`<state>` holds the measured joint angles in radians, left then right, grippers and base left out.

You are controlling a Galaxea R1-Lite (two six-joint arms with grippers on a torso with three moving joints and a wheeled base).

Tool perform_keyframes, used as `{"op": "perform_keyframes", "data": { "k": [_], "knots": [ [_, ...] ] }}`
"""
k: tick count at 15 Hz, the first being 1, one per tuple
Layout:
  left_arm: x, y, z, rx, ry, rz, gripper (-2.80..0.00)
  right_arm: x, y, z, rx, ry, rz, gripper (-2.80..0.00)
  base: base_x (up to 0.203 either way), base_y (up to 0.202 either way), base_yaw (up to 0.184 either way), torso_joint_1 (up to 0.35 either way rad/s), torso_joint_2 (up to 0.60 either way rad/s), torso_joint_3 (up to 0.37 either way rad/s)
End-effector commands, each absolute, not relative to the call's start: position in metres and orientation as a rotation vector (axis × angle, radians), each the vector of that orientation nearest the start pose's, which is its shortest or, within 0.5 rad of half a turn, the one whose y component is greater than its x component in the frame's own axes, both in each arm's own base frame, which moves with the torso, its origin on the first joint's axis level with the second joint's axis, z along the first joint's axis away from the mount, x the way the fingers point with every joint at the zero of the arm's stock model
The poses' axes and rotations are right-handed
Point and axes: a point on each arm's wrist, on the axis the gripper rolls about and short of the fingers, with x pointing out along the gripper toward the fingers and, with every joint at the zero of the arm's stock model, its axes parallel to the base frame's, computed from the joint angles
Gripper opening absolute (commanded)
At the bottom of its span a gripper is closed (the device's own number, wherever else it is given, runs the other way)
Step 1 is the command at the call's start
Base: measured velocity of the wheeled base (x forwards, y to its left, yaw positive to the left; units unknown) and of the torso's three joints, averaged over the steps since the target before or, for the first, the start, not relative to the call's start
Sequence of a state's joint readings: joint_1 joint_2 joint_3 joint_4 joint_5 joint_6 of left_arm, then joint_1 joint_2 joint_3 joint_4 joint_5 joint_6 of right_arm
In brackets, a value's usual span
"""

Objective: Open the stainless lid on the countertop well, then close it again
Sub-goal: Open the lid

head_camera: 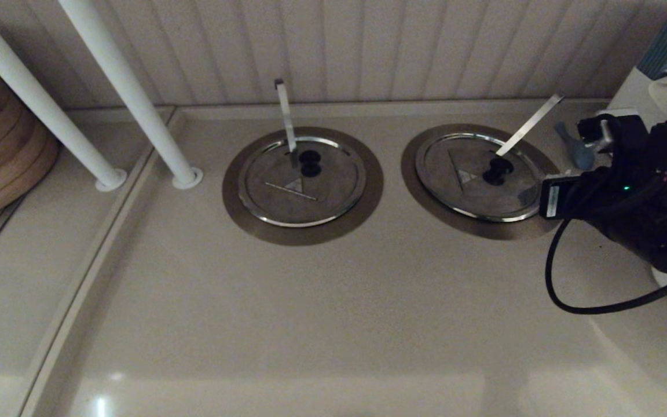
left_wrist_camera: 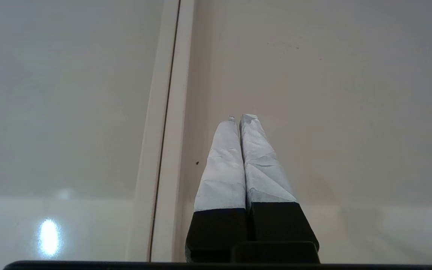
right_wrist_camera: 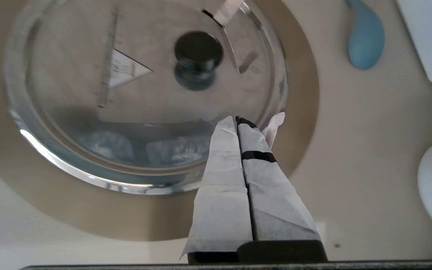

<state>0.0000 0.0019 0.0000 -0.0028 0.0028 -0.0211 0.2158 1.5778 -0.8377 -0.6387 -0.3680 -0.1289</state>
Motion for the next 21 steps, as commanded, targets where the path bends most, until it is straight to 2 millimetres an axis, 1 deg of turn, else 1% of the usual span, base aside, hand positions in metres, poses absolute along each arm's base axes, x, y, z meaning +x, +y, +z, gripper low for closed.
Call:
{"op": "perform_keyframes", "data": {
  "k": [1, 3, 4, 6, 8, 10, 14, 18, 19, 21],
  "knots": [
    [-0.023, 0.0, 0.076, -0.021, -0.002, 0.003, -2.8, 0.274, 0.067, 0.222, -0.166, 0.09, -0.12, -2.8, 0.0, 0.0, 0.0, 0.0, 0.0, 0.0],
    [-0.023, 0.0, 0.076, -0.021, -0.002, 0.003, -2.8, 0.273, 0.063, 0.23, -0.189, 0.046, -0.163, -2.8, 0.0, 0.0, 0.0, 0.0, 0.0, 0.0],
    [-0.023, 0.0, 0.076, -0.021, -0.002, 0.003, -2.8, 0.276, 0.058, 0.229, -0.194, 0.043, -0.184, -2.8, 0.0, 0.0, 0.0, 0.0, 0.0, 0.0],
    [-0.023, 0.0, 0.076, -0.021, -0.002, 0.003, -2.8, 0.295, 0.039, 0.219, -0.212, 0.052, -0.257, -2.8, 0.0, 0.0, 0.0, 0.0, 0.0, 0.0],
    [-0.023, 0.0, 0.076, -0.021, -0.002, 0.003, -2.8, 0.307, 0.022, 0.217, -0.232, 0.013, -0.319, -2.8, 0.0, 0.0, 0.0, 0.0, 0.0, 0.0],
    [-0.023, 0.0, 0.076, -0.021, -0.002, 0.003, -2.8, 0.309, 0.024, 0.213, -0.238, 0.024, -0.304, -2.8, 0.0, 0.0, 0.0, 0.0, 0.0, 0.0],
    [-0.023, 0.0, 0.076, -0.021, -0.002, 0.003, -2.8, 0.32, 0.026, 0.202, -0.224, 0.025, -0.291, -2.8, 0.0, 0.0, 0.0, 0.0, 0.0, 0.0],
    [-0.023, 0.0, 0.076, -0.021, -0.002, 0.003, -2.8, 0.343, 0.032, 0.176, -0.215, -0.02, -0.29, -2.8, 0.0, 0.0, 0.0, 0.0, 0.0, 0.0],
    [-0.023, 0.0, 0.076, -0.021, -0.002, 0.003, -2.8, 0.345, 0.032, 0.175, -0.209, -0.038, -0.292, -2.8, 0.0, 0.0, 0.0, 0.0, 0.0, 0.0],
    [-0.023, 0.0, 0.076, -0.021, -0.002, 0.003, -2.8, 0.341, 0.034, 0.18, -0.209, -0.049, -0.287, -2.8, 0.0, 0.0, 0.0, 0.0, 0.0, 0.0]
  ]
}}
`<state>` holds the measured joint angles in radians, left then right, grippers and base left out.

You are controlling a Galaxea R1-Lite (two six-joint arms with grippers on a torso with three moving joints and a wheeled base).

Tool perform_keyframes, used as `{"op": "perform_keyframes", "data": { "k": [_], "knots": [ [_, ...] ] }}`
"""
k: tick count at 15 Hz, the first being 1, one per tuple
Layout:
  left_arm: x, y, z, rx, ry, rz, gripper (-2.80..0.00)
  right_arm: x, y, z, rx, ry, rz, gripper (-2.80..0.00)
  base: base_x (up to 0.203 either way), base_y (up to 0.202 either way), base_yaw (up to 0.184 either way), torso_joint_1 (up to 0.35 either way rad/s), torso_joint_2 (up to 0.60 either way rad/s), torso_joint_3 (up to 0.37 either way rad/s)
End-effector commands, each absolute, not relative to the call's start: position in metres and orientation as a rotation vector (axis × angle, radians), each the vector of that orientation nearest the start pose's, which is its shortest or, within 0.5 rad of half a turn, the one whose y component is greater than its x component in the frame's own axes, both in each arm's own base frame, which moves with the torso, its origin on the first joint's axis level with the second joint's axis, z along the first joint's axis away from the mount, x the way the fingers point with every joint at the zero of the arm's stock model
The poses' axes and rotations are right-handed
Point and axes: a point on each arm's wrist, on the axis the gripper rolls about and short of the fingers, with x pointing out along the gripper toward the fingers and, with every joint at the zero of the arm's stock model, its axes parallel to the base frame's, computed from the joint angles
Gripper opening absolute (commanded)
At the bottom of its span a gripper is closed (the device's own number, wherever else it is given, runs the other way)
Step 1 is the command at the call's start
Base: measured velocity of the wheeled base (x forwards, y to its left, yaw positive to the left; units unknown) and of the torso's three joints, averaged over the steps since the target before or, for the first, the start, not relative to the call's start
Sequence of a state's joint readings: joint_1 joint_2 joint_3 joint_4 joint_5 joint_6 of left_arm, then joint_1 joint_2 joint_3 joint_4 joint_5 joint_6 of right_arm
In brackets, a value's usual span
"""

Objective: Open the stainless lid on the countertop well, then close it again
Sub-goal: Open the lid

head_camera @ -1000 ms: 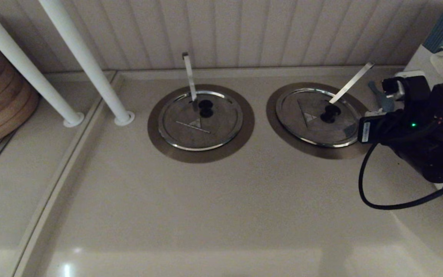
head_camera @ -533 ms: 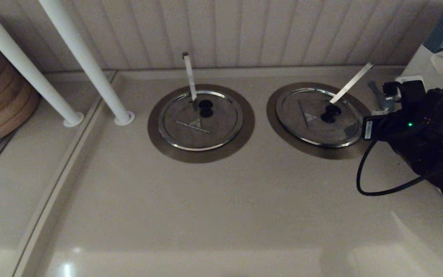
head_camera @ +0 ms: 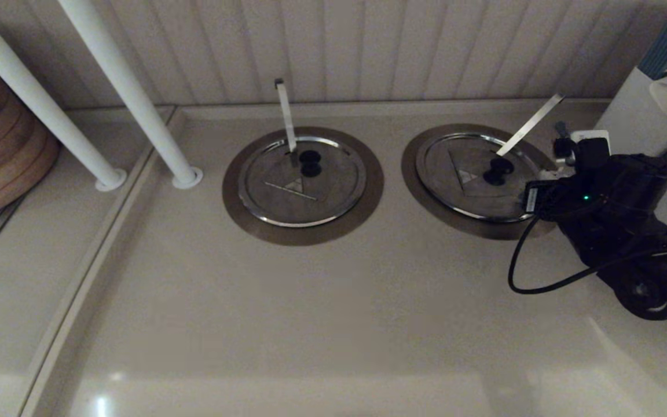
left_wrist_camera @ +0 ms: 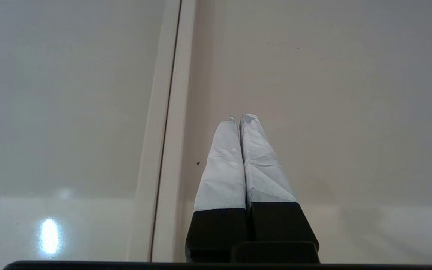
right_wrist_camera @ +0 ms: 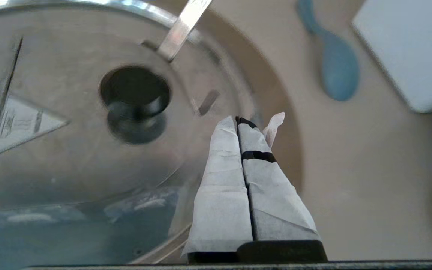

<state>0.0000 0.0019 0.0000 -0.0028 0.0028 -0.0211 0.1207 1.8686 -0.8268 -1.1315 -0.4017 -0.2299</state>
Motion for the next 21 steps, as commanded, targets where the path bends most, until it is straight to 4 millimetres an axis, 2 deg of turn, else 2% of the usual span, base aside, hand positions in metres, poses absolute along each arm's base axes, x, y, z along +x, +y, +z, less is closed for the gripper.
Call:
{"op": "perform_keyframes", "data": {
  "k": [1, 5, 11, 21],
  "knots": [
    [-0.023, 0.0, 0.076, -0.021, -0.002, 0.003, -2.8, 0.338, 0.036, 0.184, -0.206, -0.058, -0.28, 0.0, 0.0, 0.0, 0.0, 0.0, 0.0, 0.0],
    [-0.023, 0.0, 0.076, -0.021, -0.002, 0.003, -2.8, 0.323, 0.042, 0.203, -0.198, -0.077, -0.257, 0.0, 0.0, 0.0, 0.0, 0.0, 0.0, 0.0],
    [-0.023, 0.0, 0.076, -0.021, -0.002, 0.003, -2.8, 0.328, 0.044, 0.198, -0.145, -0.067, -0.249, 0.0, 0.0, 0.0, 0.0, 0.0, 0.0, 0.0],
    [-0.023, 0.0, 0.076, -0.021, -0.002, 0.003, -2.8, 0.322, 0.034, 0.215, -0.143, -0.076, -0.262, 0.0, 0.0, 0.0, 0.0, 0.0, 0.0, 0.0]
  ]
}}
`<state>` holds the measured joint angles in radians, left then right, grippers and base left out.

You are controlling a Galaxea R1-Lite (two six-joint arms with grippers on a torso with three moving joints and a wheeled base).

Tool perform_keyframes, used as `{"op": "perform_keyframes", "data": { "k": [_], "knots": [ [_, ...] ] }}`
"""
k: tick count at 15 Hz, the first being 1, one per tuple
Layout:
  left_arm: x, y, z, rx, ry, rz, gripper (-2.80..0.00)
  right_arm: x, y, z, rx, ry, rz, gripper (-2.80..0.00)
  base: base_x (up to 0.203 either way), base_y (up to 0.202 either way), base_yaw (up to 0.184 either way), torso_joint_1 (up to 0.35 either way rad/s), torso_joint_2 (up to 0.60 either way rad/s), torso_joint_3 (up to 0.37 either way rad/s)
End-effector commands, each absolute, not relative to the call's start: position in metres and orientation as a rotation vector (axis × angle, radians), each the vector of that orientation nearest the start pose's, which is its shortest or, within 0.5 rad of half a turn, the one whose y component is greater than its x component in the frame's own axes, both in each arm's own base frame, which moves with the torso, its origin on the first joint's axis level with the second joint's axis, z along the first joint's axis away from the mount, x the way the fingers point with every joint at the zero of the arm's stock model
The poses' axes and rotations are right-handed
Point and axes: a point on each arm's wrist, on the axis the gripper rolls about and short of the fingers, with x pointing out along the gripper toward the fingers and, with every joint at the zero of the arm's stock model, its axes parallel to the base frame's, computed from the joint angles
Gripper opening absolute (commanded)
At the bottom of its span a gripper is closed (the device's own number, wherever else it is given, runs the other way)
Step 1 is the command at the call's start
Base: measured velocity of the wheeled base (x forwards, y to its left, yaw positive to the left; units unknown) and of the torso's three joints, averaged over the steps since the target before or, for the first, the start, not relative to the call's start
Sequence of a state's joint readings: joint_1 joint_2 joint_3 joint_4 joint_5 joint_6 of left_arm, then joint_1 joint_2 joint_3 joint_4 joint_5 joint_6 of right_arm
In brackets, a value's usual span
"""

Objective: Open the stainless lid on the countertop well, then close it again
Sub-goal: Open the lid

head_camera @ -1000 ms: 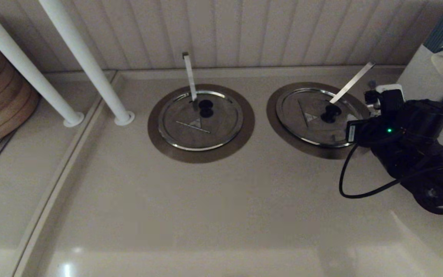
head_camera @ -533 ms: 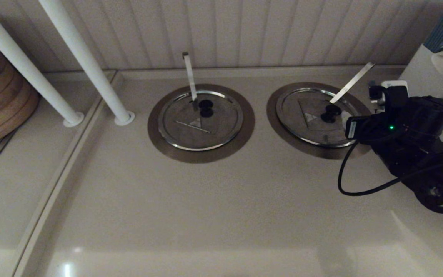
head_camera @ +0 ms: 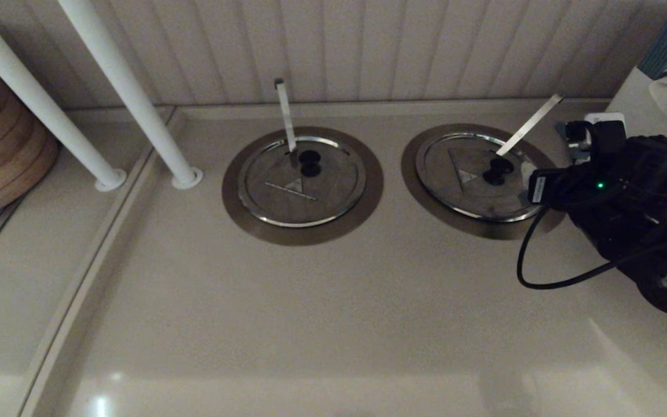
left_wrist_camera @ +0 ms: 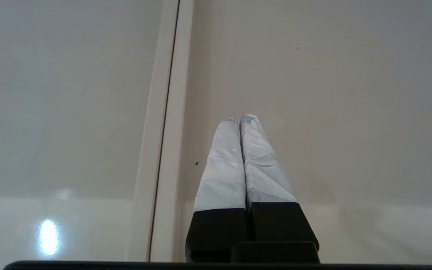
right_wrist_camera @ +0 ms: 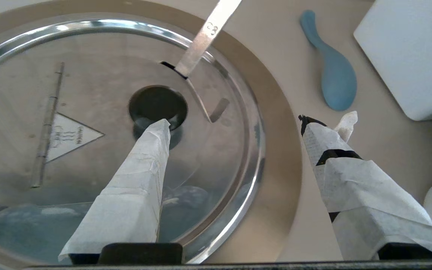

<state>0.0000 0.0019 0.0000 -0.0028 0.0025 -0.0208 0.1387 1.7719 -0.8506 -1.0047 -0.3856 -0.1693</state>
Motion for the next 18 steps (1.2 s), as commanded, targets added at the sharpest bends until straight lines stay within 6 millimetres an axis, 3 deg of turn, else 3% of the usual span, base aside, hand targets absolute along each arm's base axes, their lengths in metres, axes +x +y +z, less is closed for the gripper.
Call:
{"op": "perform_keyframes", "data": {
  "k": [1, 6, 18],
  "knots": [
    [-0.023, 0.0, 0.076, -0.021, -0.002, 0.003, -2.8, 0.32, 0.035, 0.216, -0.142, -0.076, -0.26, 0.0, 0.0, 0.0, 0.0, 0.0, 0.0, 0.0],
    [-0.023, 0.0, 0.076, -0.021, -0.002, 0.003, -2.8, 0.308, 0.041, 0.224, -0.14, -0.094, -0.236, 0.0, 0.0, 0.0, 0.0, 0.0, 0.0, 0.0],
    [-0.023, 0.0, 0.076, -0.021, -0.002, 0.003, -2.8, 0.31, 0.05, 0.215, -0.15, -0.067, -0.208, 0.0, 0.0, 0.0, 0.0, 0.0, 0.0, 0.0]
  ]
}}
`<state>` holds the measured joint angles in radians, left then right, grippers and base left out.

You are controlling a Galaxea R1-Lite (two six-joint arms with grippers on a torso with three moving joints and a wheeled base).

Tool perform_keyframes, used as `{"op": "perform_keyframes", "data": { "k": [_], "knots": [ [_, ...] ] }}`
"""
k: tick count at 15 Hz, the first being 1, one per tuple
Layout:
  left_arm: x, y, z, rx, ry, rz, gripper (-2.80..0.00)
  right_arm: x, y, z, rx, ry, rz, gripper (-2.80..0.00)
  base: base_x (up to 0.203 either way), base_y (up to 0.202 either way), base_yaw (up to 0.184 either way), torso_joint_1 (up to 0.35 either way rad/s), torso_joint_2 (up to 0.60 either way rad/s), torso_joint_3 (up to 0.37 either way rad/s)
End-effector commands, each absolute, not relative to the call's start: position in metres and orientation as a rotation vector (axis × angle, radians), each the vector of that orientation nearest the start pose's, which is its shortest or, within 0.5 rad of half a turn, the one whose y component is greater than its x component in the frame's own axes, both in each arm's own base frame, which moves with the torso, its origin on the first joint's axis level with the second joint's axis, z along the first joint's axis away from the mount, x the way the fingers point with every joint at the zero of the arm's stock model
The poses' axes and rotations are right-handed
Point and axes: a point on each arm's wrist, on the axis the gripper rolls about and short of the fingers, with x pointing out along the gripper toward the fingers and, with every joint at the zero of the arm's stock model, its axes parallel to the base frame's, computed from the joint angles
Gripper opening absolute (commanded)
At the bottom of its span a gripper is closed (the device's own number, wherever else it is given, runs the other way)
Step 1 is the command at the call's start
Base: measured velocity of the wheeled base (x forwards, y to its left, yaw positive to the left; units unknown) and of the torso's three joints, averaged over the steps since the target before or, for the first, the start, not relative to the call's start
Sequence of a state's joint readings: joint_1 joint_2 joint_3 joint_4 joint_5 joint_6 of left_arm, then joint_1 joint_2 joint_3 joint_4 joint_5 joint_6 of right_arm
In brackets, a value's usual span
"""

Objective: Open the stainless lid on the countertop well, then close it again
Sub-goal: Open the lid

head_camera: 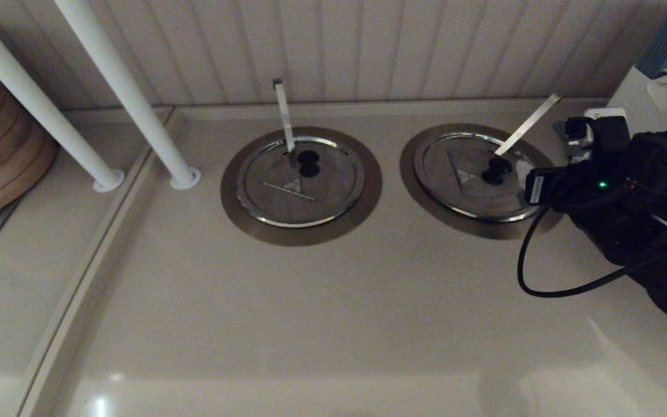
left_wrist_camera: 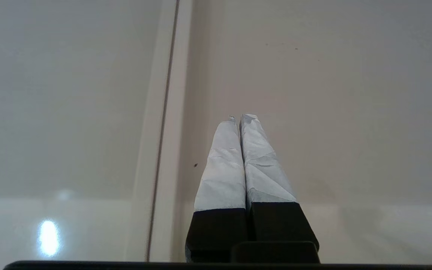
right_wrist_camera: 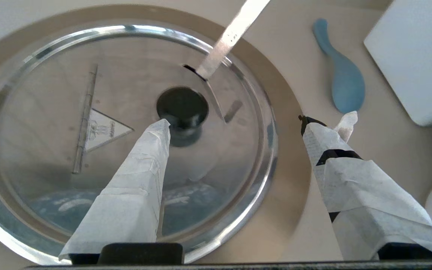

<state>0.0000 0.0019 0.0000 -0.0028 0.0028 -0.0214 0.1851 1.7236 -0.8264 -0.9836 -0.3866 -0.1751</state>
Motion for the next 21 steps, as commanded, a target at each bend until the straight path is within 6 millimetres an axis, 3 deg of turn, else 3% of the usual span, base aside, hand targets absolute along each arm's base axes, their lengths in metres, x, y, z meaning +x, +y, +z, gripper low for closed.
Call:
{"op": "perform_keyframes", "data": {
  "k": [1, 8, 12, 17, 21],
  "knots": [
    [-0.023, 0.0, 0.076, -0.021, -0.002, 0.003, -2.8, 0.311, 0.05, 0.215, -0.151, -0.066, -0.208, 0.0, 0.0, 0.0, 0.0, 0.0, 0.0, 0.0],
    [-0.023, 0.0, 0.076, -0.02, -0.002, 0.003, -2.8, 0.311, 0.05, 0.215, -0.152, -0.067, -0.208, 0.0, 0.001, 0.144, -0.002, 0.003, 0.0, 0.003],
    [-0.023, 0.0, 0.076, -0.021, -0.002, 0.003, -2.8, 0.313, 0.05, 0.213, -0.152, -0.061, -0.209, 0.0, 0.0, 0.022, 0.001, 0.001, 0.0, 0.0],
    [-0.023, 0.0, 0.076, -0.021, -0.002, 0.003, -2.8, 0.337, 0.05, 0.184, -0.162, -0.022, -0.224, 0.0, 0.0, 0.0, 0.0, 0.0, 0.0, 0.0],
    [-0.023, 0.0, 0.076, -0.021, -0.002, 0.003, -2.8, 0.356, 0.02, 0.186, -0.167, -0.072, -0.332, 0.0, 0.0, 0.0, 0.0, 0.0, 0.0, 0.0]
  ]
}}
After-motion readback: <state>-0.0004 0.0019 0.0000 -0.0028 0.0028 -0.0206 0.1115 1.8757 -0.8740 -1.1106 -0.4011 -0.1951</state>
